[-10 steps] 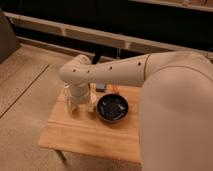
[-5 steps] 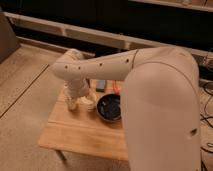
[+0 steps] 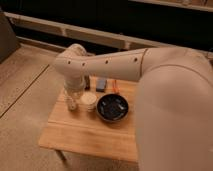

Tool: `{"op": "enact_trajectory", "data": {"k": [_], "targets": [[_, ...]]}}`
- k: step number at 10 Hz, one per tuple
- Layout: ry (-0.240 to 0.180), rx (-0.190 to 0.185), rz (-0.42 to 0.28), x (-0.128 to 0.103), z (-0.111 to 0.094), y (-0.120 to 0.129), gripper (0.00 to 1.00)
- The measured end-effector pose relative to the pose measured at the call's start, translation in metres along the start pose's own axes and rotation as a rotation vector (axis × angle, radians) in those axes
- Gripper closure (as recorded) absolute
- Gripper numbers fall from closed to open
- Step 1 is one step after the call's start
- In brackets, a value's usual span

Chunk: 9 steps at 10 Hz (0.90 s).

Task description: Knock the bottle over

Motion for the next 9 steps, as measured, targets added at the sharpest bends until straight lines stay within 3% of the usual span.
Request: {"op": "enact_trajectory", "data": {"k": [1,3,4,5,7,8,9], "targets": [[0.014,-0.091,0.111,0.025,-0.003,0.003,1.0],[0.048,-0.142,0.199,0.048,0.002,-0.003,1.0],[0.075,-0.144,0.227,0.058,0.011,-0.011,1.0],[0.094,-0.117,0.231,0.062,0.021,-0.025,1.0],[0.093,-0.02,0.173,0.05,0.038,-0.053,1.0],[0.067,0.06,0.106,0.025,0.044,-0.066,1.0],[0.049,0.1,0.06,0.006,0.047,-0.067,1.0]]}}
